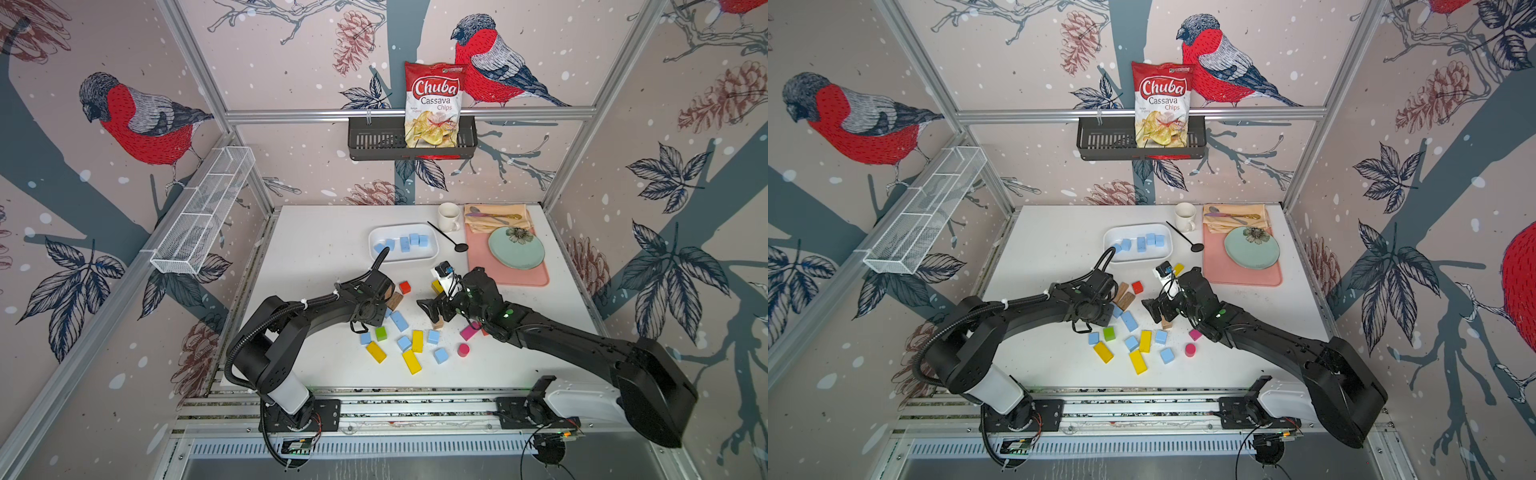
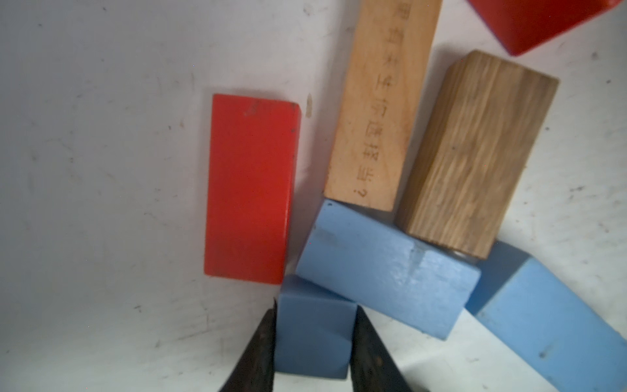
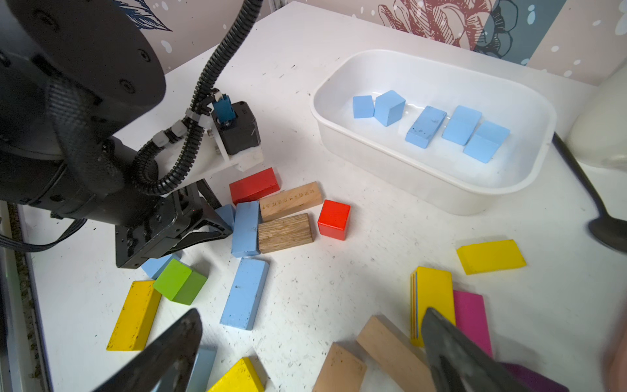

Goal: Pick out the blue building blocks
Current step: Pick up the building block from the center of the board.

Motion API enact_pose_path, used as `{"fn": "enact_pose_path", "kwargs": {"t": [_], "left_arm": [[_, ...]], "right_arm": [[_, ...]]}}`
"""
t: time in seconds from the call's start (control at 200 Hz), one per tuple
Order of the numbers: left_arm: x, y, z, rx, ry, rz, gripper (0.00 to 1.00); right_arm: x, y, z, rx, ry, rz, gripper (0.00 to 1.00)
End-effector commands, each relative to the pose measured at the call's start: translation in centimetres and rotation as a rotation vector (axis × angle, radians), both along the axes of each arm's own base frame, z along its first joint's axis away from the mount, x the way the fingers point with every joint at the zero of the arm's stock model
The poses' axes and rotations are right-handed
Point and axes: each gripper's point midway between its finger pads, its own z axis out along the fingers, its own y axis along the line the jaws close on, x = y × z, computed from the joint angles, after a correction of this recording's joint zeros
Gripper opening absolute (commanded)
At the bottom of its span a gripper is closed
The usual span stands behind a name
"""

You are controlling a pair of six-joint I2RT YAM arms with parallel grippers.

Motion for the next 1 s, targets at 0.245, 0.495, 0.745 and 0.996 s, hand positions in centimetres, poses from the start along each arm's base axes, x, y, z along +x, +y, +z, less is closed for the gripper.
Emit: {"fn": "enact_pose_path", "kwargs": {"t": [0.245,0.495,0.745,0.996], "left_arm": [[0.3,0.6,-0.2,0.024,-0.004,0.049,0.13],[1.8,0.1,2.4,-0.028,-0.101,0.074,0.04],[4.5,-0.4,6.4,-0.061,-0.233,0.103,0.01],[9.3,-2.2,12.7,-0.274,-0.394,0.153,0.01]], "right_arm": [[0.4,0.0,0.3,0.022,-0.017,-0.023,1.00],[0.5,-0.3,0.5,0.014,-0.028,-0.032,1.00],[0.7,-0.3,0.7,0.014,-0.037,-0.038,1.00],[0.8,-0.3,1.2,0.017,-0.052,-0.037,1.00]]}}
